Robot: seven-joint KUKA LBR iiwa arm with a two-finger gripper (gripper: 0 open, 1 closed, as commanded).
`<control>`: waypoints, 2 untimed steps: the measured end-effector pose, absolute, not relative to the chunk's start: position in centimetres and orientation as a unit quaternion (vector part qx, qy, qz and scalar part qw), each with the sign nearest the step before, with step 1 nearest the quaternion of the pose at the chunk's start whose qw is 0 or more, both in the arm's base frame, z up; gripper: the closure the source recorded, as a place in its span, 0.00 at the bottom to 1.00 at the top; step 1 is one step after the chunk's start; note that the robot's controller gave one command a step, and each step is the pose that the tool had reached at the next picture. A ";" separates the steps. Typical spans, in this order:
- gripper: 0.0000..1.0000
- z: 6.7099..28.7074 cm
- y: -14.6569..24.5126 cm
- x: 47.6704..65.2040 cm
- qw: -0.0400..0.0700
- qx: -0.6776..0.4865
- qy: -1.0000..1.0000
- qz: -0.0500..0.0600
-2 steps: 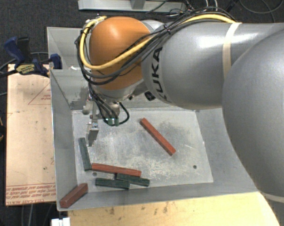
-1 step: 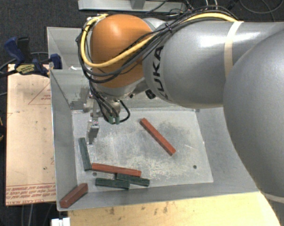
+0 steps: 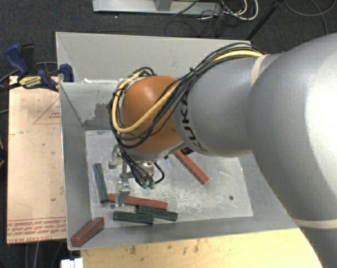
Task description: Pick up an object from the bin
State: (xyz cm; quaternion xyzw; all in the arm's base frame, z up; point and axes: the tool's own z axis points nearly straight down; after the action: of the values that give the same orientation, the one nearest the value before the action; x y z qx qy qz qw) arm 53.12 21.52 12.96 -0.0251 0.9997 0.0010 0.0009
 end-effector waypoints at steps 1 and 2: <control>0.00 12.5 21.0 50.9 -0.002 -0.048 0.999 0.000; 0.00 12.1 20.9 49.6 0.000 0.037 0.999 0.001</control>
Offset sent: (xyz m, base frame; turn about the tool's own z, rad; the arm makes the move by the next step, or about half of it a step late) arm -0.0417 -0.0072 -0.0162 0.1536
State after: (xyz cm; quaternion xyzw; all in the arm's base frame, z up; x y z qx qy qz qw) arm 49.55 20.89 12.08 0.0366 0.9993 0.0006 0.0002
